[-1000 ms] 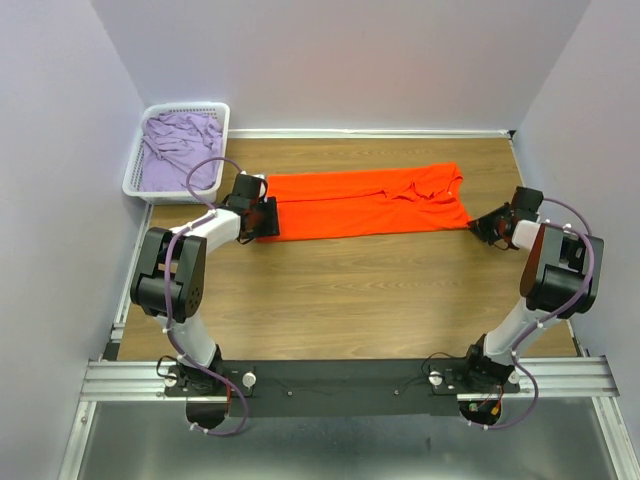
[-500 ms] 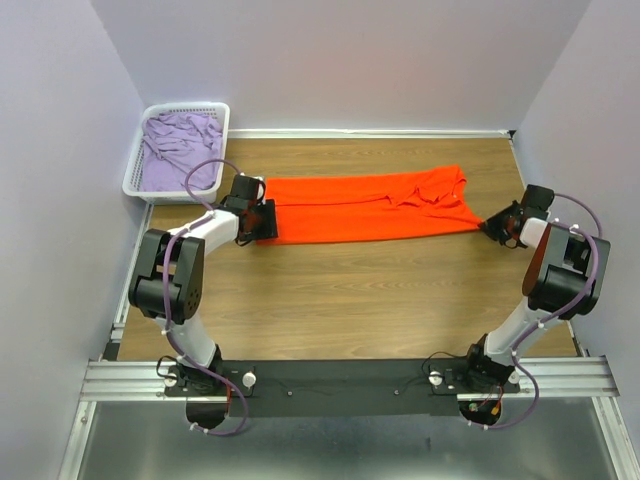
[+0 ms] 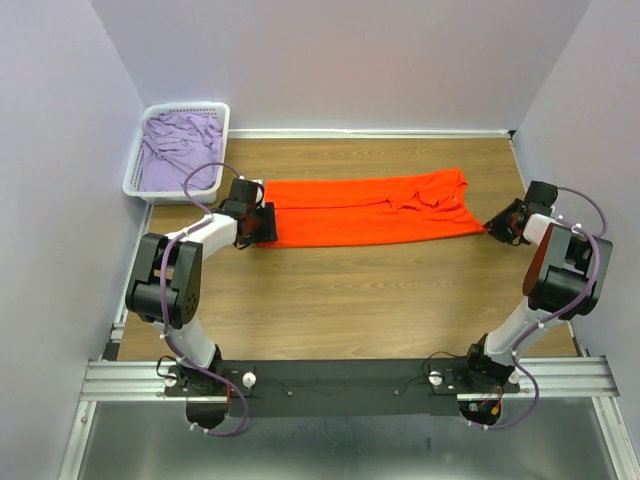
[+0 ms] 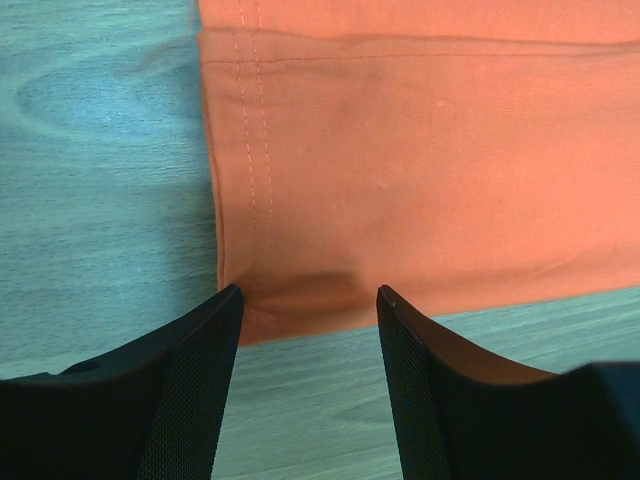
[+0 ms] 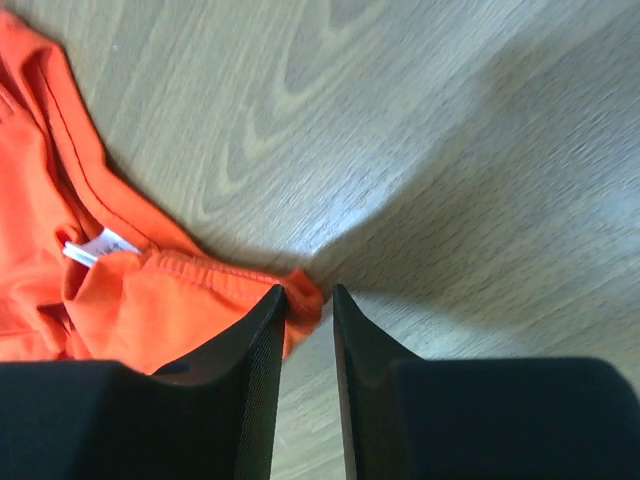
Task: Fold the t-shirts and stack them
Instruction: Fold the tshirt
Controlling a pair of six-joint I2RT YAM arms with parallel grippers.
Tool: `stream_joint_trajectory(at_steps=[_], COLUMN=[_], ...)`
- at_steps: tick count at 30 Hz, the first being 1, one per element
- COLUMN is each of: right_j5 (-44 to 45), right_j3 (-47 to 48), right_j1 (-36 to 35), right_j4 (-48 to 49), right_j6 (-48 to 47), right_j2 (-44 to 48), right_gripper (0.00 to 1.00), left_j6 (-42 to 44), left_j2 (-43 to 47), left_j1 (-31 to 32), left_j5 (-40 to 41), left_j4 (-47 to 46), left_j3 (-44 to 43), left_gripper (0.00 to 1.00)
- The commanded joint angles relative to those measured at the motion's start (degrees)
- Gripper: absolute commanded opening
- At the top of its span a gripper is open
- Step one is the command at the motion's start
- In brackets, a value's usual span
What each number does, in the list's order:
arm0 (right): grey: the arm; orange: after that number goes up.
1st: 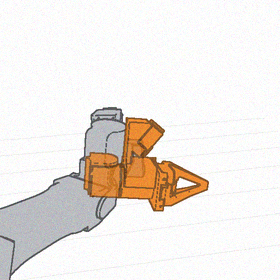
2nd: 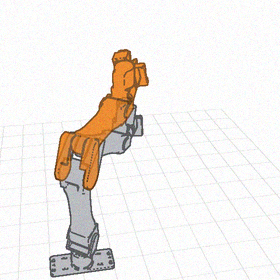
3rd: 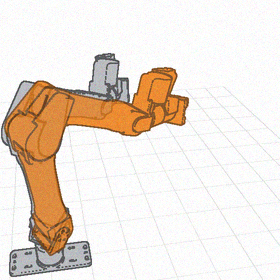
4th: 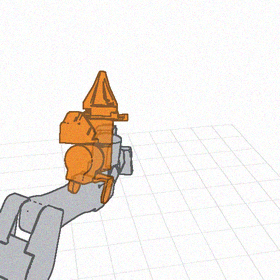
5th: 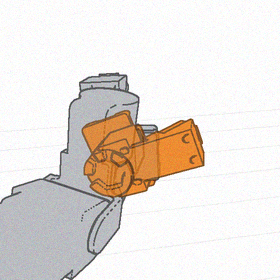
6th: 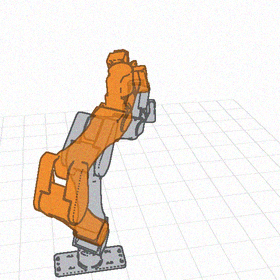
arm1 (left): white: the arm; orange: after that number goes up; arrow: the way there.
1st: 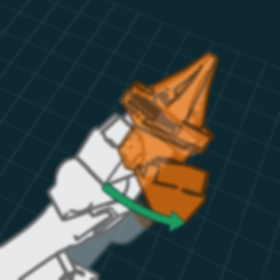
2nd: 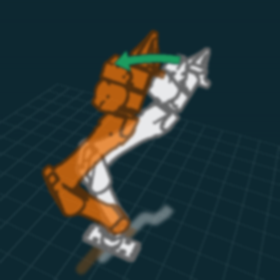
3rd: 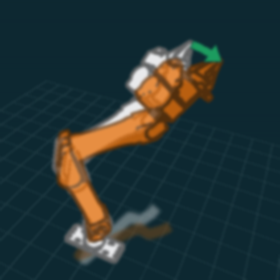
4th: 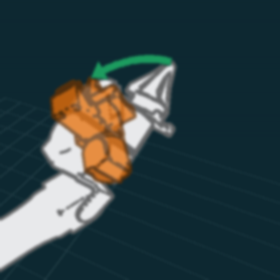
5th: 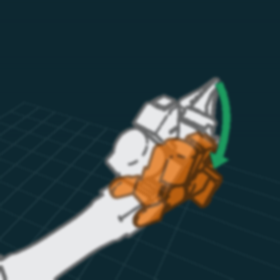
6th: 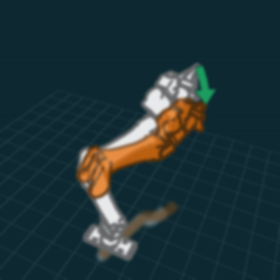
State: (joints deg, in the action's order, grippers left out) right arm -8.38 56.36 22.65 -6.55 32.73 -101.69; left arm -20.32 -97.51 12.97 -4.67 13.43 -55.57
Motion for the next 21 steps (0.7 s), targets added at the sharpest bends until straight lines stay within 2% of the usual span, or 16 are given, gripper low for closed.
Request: stream_joint_trajectory(at_steps=[1, 12, 16, 21], right_j5=[1.88, -3.39, -4.19, -6.02], right_j3=[1.74, -0.19, -2.39, -4.06], right_j1=[1.07, 1.08, 1.08, 0.99], right_j4=[-0.4, -0.49, -0.84, -1.01], right_j6=[-1.79, 2.42, 5.06, 7.26], right_j2=[0.35, 0.0, 1.84, 2.9], right_gripper=[0.36, 0.37, 0.47, 0.48], left_j6=[0.54, 0.45, 0.36, 0.45], left_j2=[-1.19, -0.48, -0.31, -0.22], left_j1=[-0.67, -0.58, -0.58, -0.58], left_j5=[0.89, 0.36, 0.18, 0.18], left_j4=[7.49, 7.22, 7.05, 6.96], left_j3=[2.92, 2.57, 2.75, 2.92], left_gripper=[0.65, 0.65, 0.65, 0.65])
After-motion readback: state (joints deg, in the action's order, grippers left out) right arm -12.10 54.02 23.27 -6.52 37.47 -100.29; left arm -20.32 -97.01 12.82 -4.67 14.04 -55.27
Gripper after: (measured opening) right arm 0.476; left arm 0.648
